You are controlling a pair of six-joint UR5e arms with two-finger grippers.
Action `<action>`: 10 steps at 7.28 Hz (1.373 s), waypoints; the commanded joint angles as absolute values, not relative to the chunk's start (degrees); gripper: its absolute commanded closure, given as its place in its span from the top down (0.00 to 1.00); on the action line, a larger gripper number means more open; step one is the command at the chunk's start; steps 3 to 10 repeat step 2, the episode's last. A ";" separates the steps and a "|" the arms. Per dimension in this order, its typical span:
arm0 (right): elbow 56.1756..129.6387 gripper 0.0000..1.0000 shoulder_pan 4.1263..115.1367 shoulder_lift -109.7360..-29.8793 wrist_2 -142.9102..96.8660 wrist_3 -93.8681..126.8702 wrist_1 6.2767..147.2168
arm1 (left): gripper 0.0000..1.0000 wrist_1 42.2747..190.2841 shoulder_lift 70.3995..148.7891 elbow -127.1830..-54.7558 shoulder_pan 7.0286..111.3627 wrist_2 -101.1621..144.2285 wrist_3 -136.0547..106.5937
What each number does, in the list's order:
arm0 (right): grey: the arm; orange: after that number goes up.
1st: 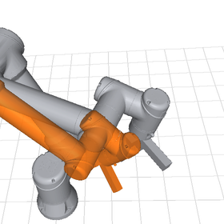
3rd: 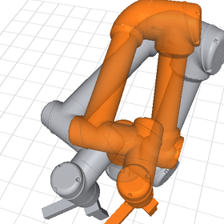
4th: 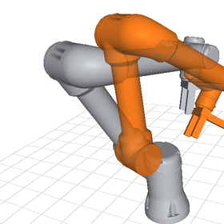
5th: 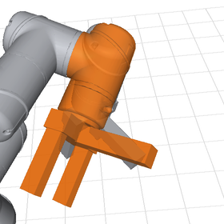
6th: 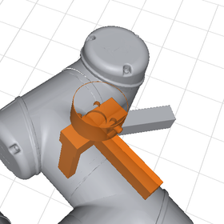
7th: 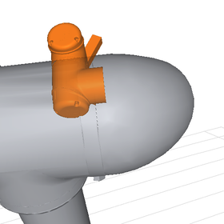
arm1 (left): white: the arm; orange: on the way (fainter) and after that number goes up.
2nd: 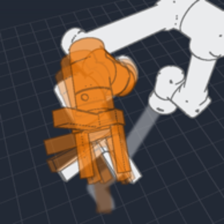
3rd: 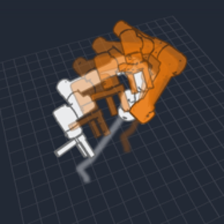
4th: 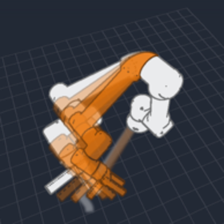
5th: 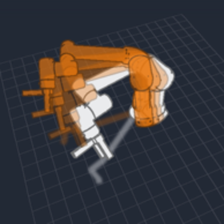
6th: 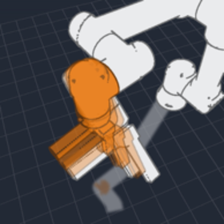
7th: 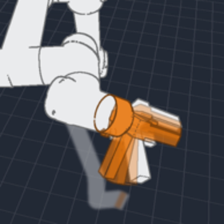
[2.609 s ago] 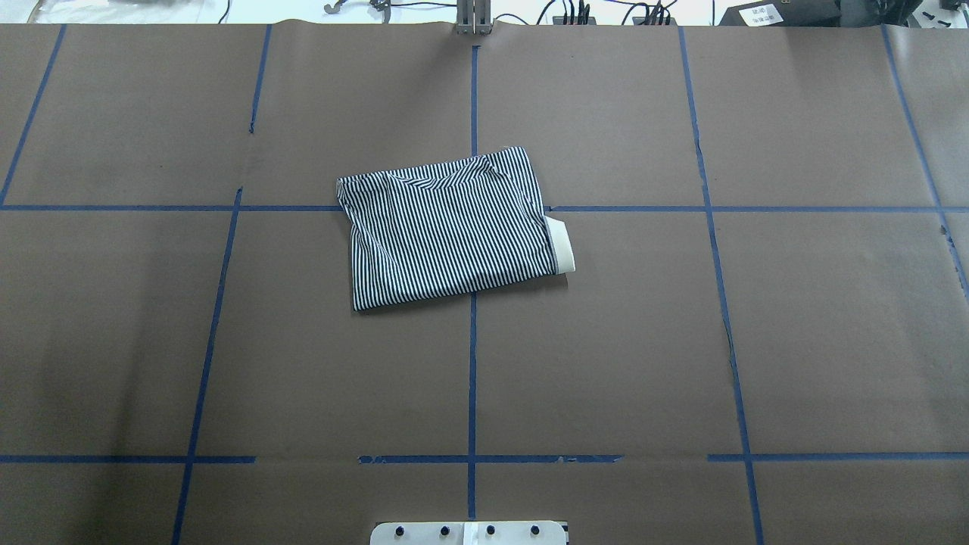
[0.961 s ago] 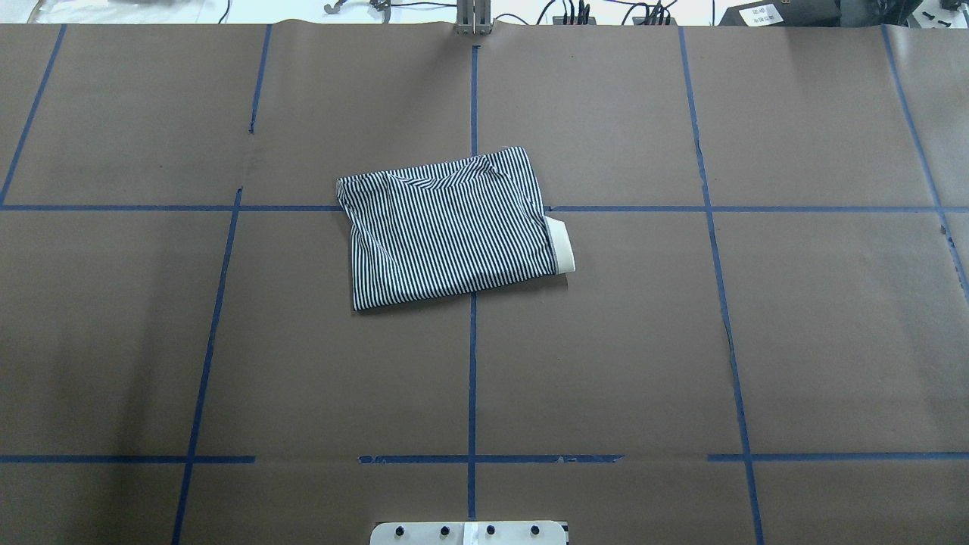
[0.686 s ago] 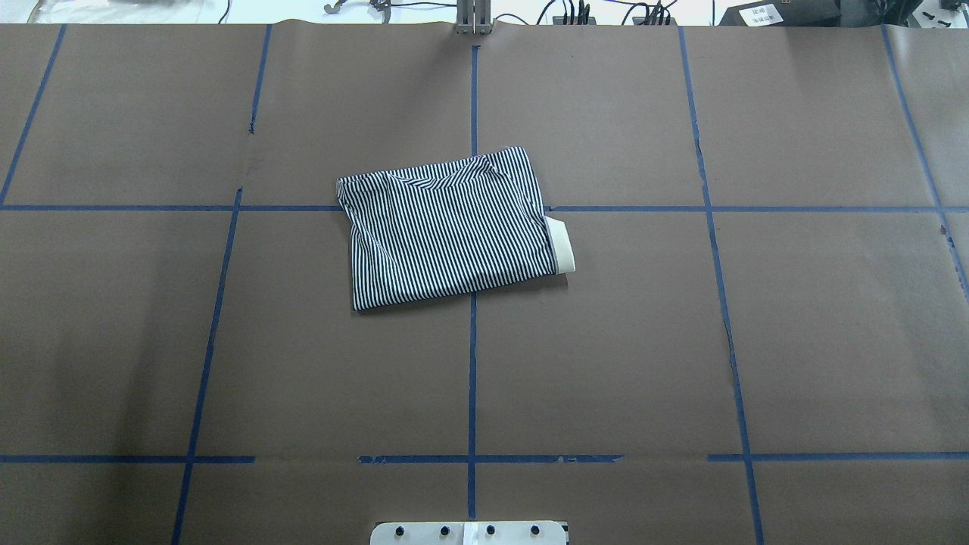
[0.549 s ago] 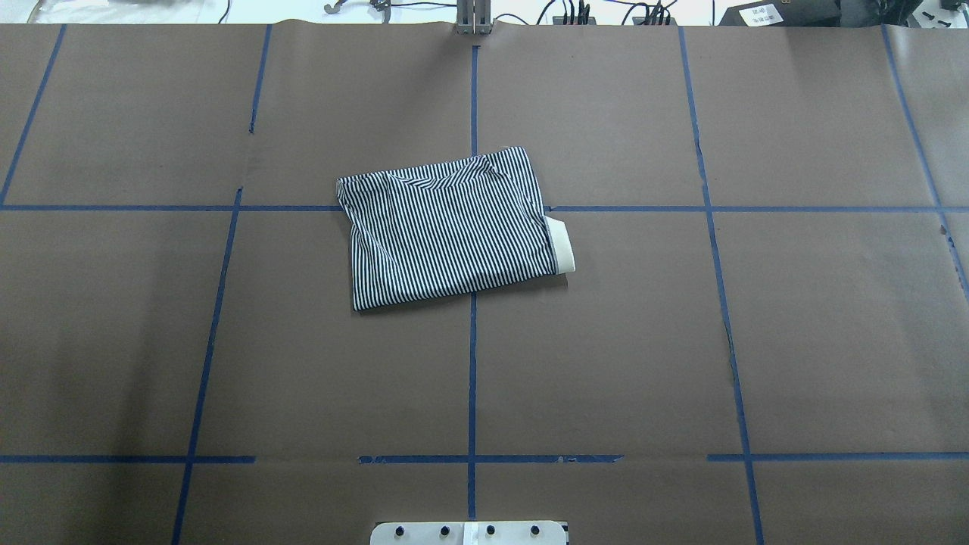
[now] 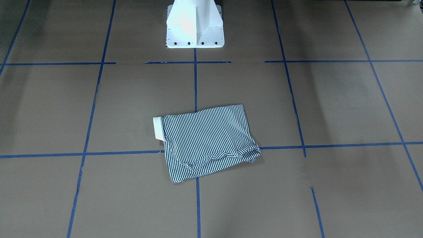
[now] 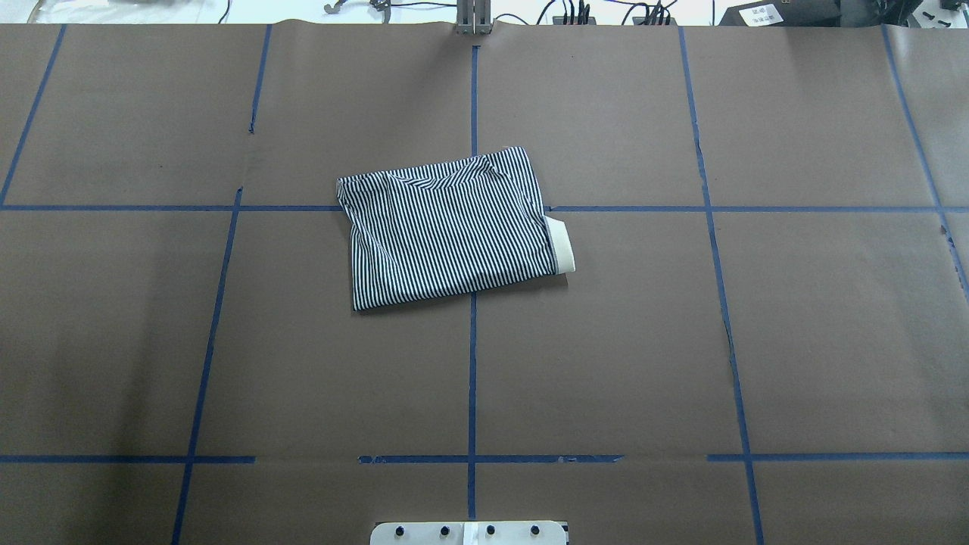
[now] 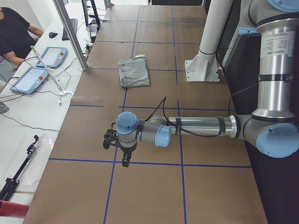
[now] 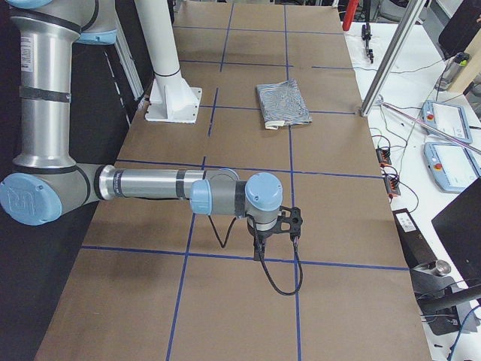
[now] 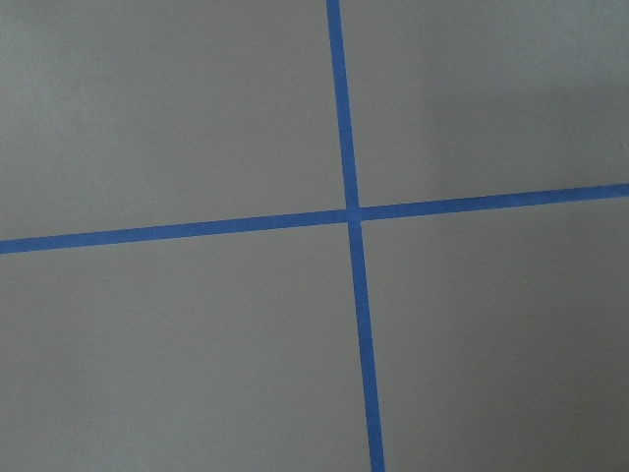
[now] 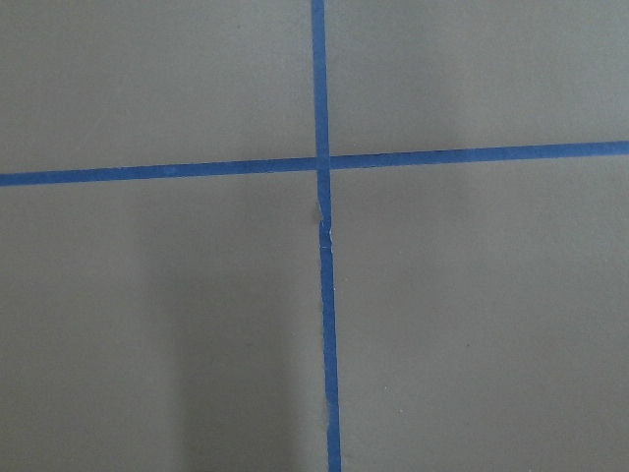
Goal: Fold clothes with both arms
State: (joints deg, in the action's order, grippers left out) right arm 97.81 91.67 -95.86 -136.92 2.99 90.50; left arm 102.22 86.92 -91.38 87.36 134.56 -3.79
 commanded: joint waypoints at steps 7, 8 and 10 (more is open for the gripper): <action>97.73 1.00 91.67 -95.89 -136.93 2.99 90.53 | 1.00 102.22 86.92 -91.41 87.36 134.74 -3.78; 97.73 1.00 91.67 -95.89 -136.93 2.99 90.53 | 1.00 102.22 86.92 -91.41 87.36 134.74 -3.78; 97.73 1.00 91.67 -95.89 -136.93 2.99 90.53 | 1.00 102.22 86.92 -91.41 87.36 134.74 -3.78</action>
